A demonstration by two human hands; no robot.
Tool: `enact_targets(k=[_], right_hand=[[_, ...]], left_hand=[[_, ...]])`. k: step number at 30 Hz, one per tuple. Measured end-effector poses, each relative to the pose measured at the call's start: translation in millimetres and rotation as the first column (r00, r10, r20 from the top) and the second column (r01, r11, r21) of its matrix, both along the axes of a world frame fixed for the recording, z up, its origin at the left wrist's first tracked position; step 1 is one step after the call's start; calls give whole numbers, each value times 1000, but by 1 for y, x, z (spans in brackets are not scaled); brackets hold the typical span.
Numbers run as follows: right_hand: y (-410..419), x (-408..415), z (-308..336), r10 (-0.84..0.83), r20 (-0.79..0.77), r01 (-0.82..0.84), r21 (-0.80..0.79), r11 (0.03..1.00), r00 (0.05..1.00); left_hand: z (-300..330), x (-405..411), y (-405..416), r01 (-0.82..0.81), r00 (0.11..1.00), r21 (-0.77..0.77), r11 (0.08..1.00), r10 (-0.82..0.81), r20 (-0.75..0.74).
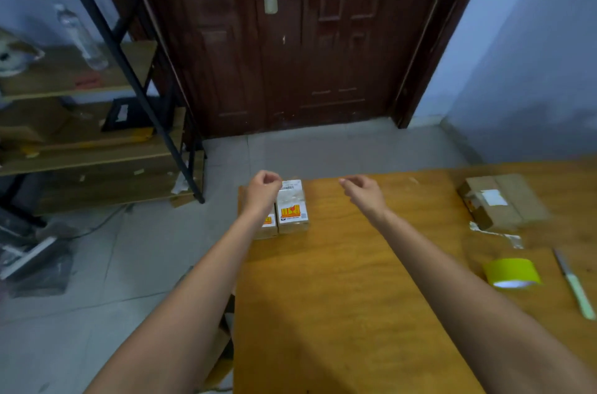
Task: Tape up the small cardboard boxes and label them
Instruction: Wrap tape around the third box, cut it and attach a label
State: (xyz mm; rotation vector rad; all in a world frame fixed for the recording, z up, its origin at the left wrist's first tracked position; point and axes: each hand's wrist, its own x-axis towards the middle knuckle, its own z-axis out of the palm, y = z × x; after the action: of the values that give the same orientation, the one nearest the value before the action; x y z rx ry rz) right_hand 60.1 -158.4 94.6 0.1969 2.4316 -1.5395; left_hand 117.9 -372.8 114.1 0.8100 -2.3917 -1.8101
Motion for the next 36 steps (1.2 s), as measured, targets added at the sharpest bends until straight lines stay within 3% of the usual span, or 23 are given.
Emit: enact_targets(k=[8, 19, 28, 36], right_hand=[[80, 58, 64, -130, -110, 125, -48, 991, 985], [258, 121, 95, -281, -189, 267, -96, 959, 941], [457, 188, 95, -278, -203, 266, -85, 960, 939], [531, 187, 107, -218, -186, 207, -79, 975, 958]], left_hand=[[67, 8, 78, 167, 978, 43, 985, -160, -133], [89, 41, 274, 367, 918, -22, 930, -366, -150], [72, 91, 492, 343, 933, 87, 935, -329, -145], [78, 97, 558, 306, 947, 88, 948, -294, -130]])
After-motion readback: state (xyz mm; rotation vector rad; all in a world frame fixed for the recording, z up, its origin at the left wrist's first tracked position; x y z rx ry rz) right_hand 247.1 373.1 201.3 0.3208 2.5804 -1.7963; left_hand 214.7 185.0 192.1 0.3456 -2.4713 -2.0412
